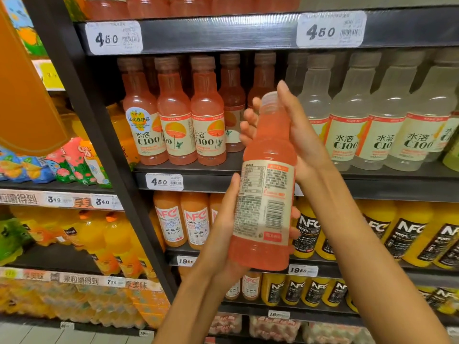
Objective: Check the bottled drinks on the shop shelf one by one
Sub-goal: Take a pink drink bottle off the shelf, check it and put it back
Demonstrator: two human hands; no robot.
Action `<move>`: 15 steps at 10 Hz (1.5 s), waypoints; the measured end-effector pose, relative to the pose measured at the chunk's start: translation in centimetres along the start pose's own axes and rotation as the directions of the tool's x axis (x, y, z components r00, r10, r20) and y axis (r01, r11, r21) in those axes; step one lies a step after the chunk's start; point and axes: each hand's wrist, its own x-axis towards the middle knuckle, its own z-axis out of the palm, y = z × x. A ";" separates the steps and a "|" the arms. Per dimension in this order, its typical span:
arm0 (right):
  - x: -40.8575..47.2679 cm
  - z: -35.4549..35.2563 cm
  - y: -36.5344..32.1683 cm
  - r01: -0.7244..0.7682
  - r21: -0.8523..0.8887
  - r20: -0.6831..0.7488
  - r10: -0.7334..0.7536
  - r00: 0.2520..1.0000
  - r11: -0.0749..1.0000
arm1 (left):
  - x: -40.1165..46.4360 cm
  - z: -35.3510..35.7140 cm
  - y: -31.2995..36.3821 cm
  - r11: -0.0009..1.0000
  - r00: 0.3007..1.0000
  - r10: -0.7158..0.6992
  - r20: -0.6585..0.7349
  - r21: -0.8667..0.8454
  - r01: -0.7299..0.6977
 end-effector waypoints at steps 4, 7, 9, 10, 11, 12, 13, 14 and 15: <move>0.8 -1.4 -0.3 -0.182 -0.139 -0.384 0.116 0.916 0.973 | 0.0 -0.4 1.3 0.997 0.995 -0.053 -0.082 -0.052 0.049; 0.8 -1.5 1.8 -0.222 -0.033 -0.259 0.206 0.944 0.974 | 0.0 1.9 3.1 0.850 0.999 0.020 0.026 -0.527 -0.003; 1.2 -2.0 2.4 -0.349 -0.078 -0.319 0.308 0.896 0.934 | -1.5 1.1 3.9 0.879 0.993 0.103 0.053 -0.473 -0.066; 0.9 -2.1 2.4 -0.333 -0.041 -0.294 0.307 0.905 0.942 | 0.0 1.9 4.9 0.997 0.978 -0.037 -0.204 -0.067 0.023; 0.8 -1.4 1.3 -0.166 0.011 -0.282 0.162 0.946 0.986 | -0.6 1.0 2.2 0.981 0.996 -0.088 0.000 -0.172 0.087; 0.9 -0.9 0.0 0.059 -0.193 -0.317 -0.119 0.941 0.979 | -0.6 -0.1 2.0 0.917 0.974 0.046 -0.222 0.396 0.047; 0.4 -0.2 -0.8 0.220 -0.399 -0.206 -0.320 0.925 0.890 | 0.1 -0.8 1.9 0.684 0.962 0.214 -0.172 0.729 -0.022; -0.4 0.5 -0.7 0.317 -0.537 -0.075 -0.419 0.905 0.781 | 1.0 -1.3 1.5 0.624 0.942 0.316 -0.116 0.773 -0.114; -1.2 0.8 -0.5 0.324 -0.676 0.017 -0.425 0.905 0.662 | 1.3 -1.8 0.4 0.637 0.917 0.383 -0.110 0.750 -0.176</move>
